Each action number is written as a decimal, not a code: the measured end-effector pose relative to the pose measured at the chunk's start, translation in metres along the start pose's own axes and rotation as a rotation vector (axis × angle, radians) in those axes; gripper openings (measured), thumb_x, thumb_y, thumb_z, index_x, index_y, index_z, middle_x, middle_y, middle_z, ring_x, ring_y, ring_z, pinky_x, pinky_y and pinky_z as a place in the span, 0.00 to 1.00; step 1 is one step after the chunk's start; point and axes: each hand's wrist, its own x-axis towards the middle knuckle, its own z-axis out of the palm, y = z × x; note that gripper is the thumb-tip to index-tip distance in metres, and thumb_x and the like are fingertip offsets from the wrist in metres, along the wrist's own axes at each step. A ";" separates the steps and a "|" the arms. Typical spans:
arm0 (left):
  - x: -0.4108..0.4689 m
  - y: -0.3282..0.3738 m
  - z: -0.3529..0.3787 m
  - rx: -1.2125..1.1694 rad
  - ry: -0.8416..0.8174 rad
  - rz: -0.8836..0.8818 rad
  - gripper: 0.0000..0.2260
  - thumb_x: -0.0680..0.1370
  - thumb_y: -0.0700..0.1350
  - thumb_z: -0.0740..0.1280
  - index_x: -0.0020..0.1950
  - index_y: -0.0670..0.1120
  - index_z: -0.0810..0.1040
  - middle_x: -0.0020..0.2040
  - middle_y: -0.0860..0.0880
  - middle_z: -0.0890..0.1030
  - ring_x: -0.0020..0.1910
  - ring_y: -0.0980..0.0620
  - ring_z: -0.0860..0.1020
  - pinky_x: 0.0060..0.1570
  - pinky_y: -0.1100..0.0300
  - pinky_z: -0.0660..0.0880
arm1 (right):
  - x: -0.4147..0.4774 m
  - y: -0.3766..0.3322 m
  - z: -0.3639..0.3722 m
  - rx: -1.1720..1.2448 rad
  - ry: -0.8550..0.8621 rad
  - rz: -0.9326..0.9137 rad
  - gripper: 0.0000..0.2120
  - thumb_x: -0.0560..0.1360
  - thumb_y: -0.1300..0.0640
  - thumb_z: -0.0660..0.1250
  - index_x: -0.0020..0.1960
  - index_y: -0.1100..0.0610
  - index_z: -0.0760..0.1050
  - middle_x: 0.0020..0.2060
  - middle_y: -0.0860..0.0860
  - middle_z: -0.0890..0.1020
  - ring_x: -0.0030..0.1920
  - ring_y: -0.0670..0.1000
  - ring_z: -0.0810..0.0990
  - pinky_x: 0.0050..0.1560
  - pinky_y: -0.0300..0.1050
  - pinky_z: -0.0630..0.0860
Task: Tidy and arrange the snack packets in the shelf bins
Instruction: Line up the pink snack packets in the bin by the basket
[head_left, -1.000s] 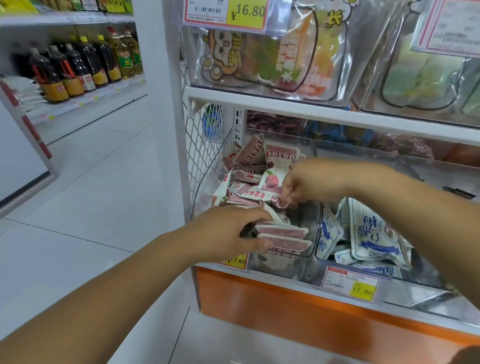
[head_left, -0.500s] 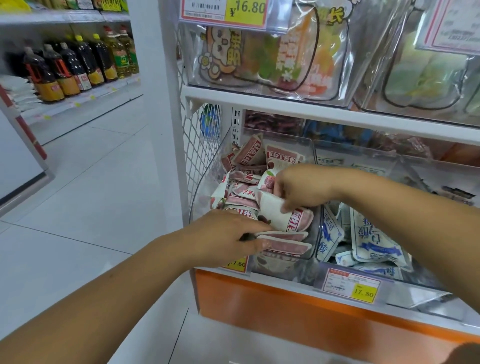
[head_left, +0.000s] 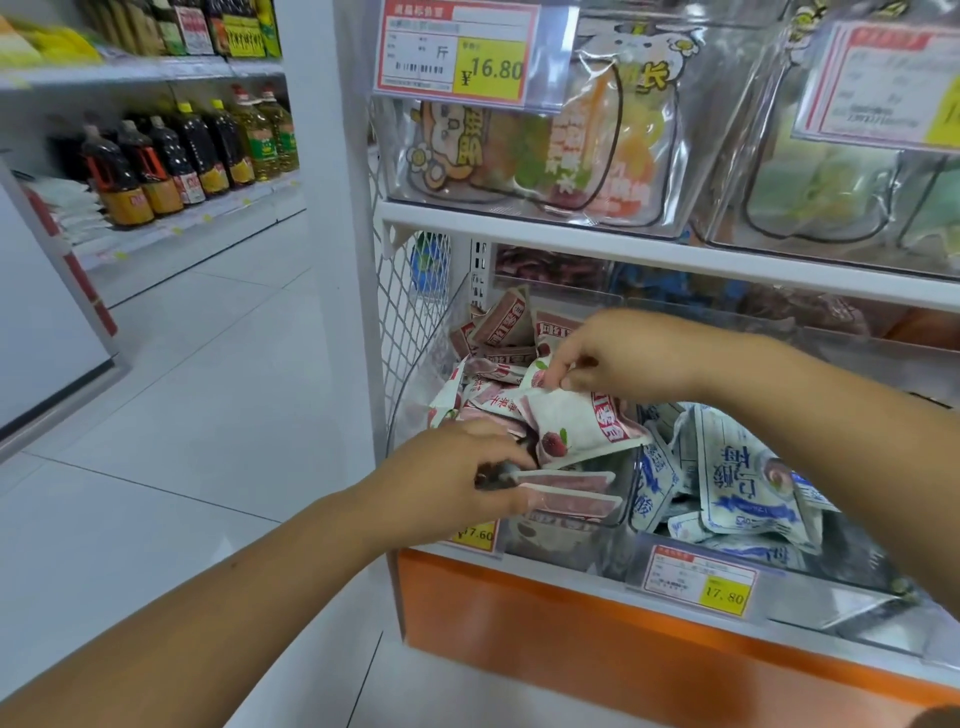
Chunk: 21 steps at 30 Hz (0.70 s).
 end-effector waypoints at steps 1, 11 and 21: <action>0.000 0.001 0.001 0.043 -0.018 0.021 0.14 0.76 0.61 0.65 0.59 0.59 0.78 0.50 0.61 0.77 0.51 0.62 0.73 0.51 0.58 0.73 | 0.000 -0.005 -0.001 -0.079 -0.010 -0.025 0.09 0.79 0.53 0.64 0.56 0.44 0.81 0.41 0.39 0.80 0.39 0.42 0.78 0.42 0.41 0.75; -0.002 0.011 -0.001 -0.101 0.241 -0.138 0.25 0.66 0.67 0.71 0.57 0.60 0.68 0.54 0.63 0.67 0.51 0.64 0.71 0.49 0.64 0.73 | -0.005 -0.009 0.000 0.597 0.009 0.235 0.12 0.81 0.63 0.57 0.52 0.55 0.79 0.44 0.59 0.83 0.28 0.52 0.83 0.34 0.45 0.82; 0.008 0.015 -0.013 -0.275 0.319 -0.105 0.07 0.81 0.51 0.60 0.54 0.55 0.77 0.43 0.55 0.81 0.42 0.60 0.77 0.44 0.61 0.74 | -0.035 -0.015 -0.004 0.514 0.038 0.072 0.19 0.76 0.37 0.59 0.59 0.45 0.78 0.54 0.37 0.80 0.52 0.40 0.79 0.57 0.36 0.72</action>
